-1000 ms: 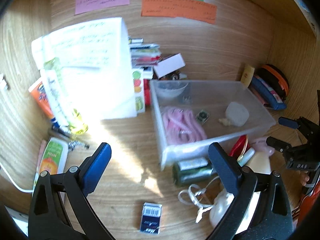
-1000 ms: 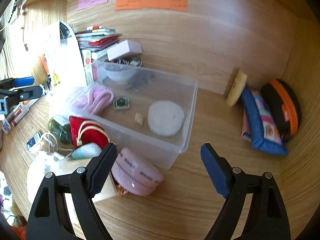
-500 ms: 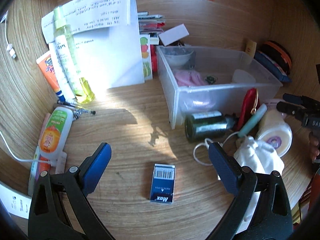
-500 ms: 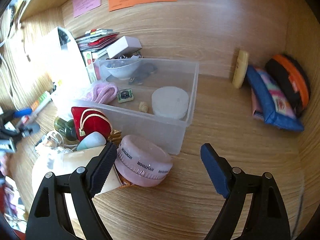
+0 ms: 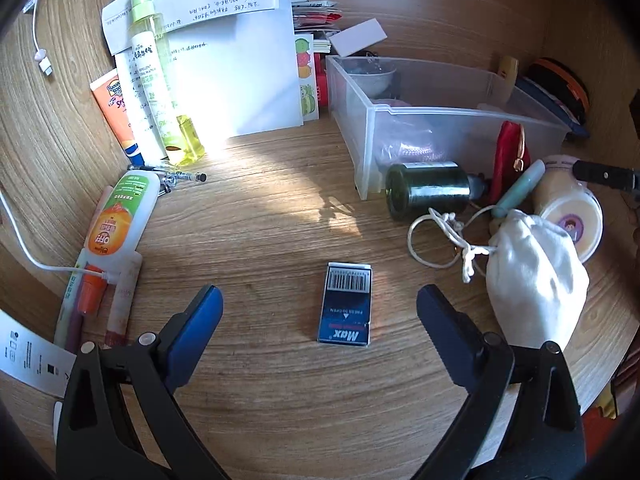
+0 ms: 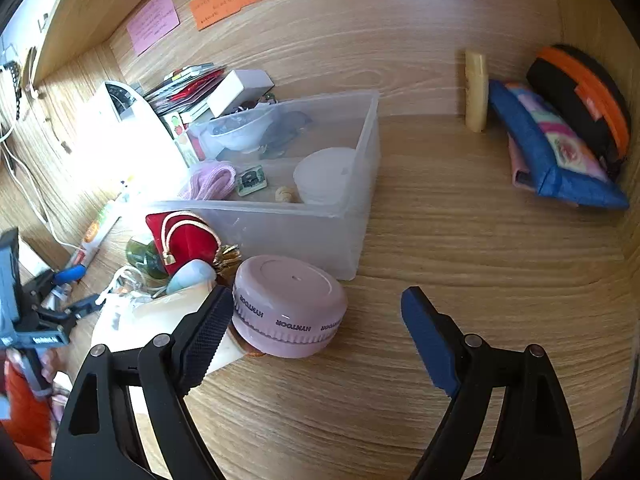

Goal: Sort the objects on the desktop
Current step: 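Grasp the blue Max box with the left gripper while the right grasps the pink container, then lift the blue box and pink container toward the clear box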

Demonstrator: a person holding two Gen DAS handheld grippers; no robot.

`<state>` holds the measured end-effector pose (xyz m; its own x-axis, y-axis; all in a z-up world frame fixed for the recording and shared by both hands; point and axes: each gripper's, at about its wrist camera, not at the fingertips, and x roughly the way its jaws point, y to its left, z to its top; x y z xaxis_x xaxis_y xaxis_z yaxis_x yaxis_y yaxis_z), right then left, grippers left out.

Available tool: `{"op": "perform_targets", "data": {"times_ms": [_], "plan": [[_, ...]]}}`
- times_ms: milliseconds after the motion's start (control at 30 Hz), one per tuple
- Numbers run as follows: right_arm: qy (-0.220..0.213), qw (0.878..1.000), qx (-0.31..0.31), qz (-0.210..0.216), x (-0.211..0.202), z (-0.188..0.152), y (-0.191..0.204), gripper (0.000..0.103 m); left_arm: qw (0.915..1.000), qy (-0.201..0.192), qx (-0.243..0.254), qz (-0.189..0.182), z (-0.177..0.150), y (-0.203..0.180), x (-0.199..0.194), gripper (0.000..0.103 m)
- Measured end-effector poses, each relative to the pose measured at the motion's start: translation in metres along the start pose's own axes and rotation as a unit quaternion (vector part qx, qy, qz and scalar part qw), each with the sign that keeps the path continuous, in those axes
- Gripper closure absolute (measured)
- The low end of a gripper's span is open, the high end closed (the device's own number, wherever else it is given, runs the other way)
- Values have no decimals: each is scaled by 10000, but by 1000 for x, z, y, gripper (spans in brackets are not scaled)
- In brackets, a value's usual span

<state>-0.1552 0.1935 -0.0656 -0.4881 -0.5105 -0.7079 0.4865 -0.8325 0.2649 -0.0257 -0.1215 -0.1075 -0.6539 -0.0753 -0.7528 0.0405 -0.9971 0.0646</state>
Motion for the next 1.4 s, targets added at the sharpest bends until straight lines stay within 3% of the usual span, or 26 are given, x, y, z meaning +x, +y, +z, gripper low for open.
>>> {"op": "perform_targets", "data": {"times_ms": [267,333,433,567,700,967,1100,1400], "plan": [[271,9964,625,513,20,7,-3,19,9997,-141,117,-136,-2,-6,-2,7],[334,9940,802,666,25,8,-8,19,9997,-101,162,-159,-2,-7,0,20],[352,9931,818,763,26,7,-10,22,9995,18,137,-285,-1,-6,5,28],[331,9959,567,623,21,5,-6,39,9993,132,126,-331,-2,-5,10,41],[292,9985,350,297,16,1,-4,40,9991,193,102,-374,-5,-2,13,45],[442,9978,362,351,27,-1,-6,42,9989,175,47,-423,-5,-3,11,55],[401,9981,324,333,25,-2,-5,42,9991,143,49,-407,-3,-5,11,76],[-18,9995,225,235,4,-2,0,42,9995,89,-13,-290,-2,3,10,77]]}}
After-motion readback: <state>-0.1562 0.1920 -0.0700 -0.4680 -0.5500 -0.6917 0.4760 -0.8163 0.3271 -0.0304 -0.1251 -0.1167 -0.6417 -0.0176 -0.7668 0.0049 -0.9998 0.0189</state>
